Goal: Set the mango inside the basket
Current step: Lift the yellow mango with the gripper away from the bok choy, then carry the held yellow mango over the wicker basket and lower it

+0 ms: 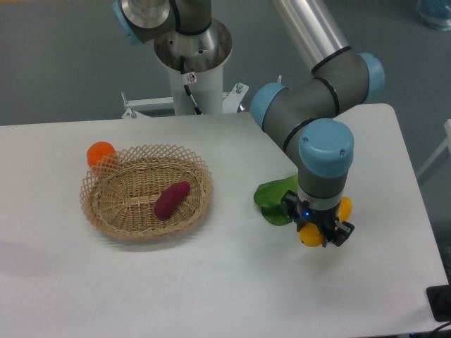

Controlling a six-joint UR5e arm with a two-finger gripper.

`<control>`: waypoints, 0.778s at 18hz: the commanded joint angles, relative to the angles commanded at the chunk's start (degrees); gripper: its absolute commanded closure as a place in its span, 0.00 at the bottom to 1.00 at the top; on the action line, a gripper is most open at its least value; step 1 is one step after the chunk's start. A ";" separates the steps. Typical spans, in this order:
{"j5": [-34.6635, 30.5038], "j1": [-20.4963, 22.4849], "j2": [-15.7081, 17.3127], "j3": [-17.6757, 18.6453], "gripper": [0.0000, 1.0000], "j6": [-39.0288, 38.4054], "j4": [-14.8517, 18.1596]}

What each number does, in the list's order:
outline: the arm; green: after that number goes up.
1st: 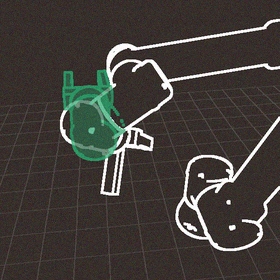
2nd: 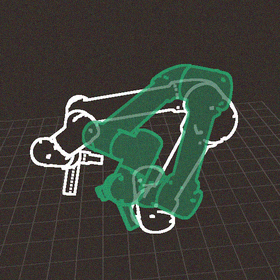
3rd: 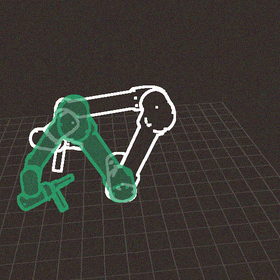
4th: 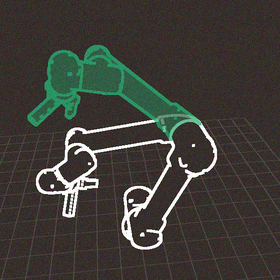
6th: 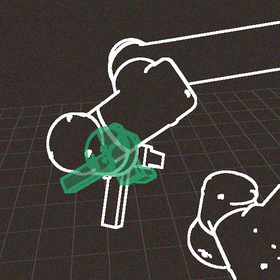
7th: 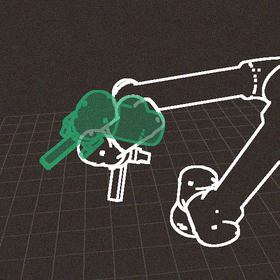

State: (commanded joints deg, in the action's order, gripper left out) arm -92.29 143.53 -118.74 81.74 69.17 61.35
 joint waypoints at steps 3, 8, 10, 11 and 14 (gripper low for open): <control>0.35 -0.88 0.44 2.37 0.46 0.17 -0.87; 0.35 -3.69 2.54 5.62 0.46 0.44 -1.23; 0.35 -5.97 4.65 8.07 0.46 0.44 -1.23; 0.35 -6.68 5.96 9.74 0.46 0.44 -1.32; 0.53 -8.78 8.87 13.44 0.46 0.62 -1.84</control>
State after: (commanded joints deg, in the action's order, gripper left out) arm -91.76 134.75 -109.87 95.18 69.79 59.51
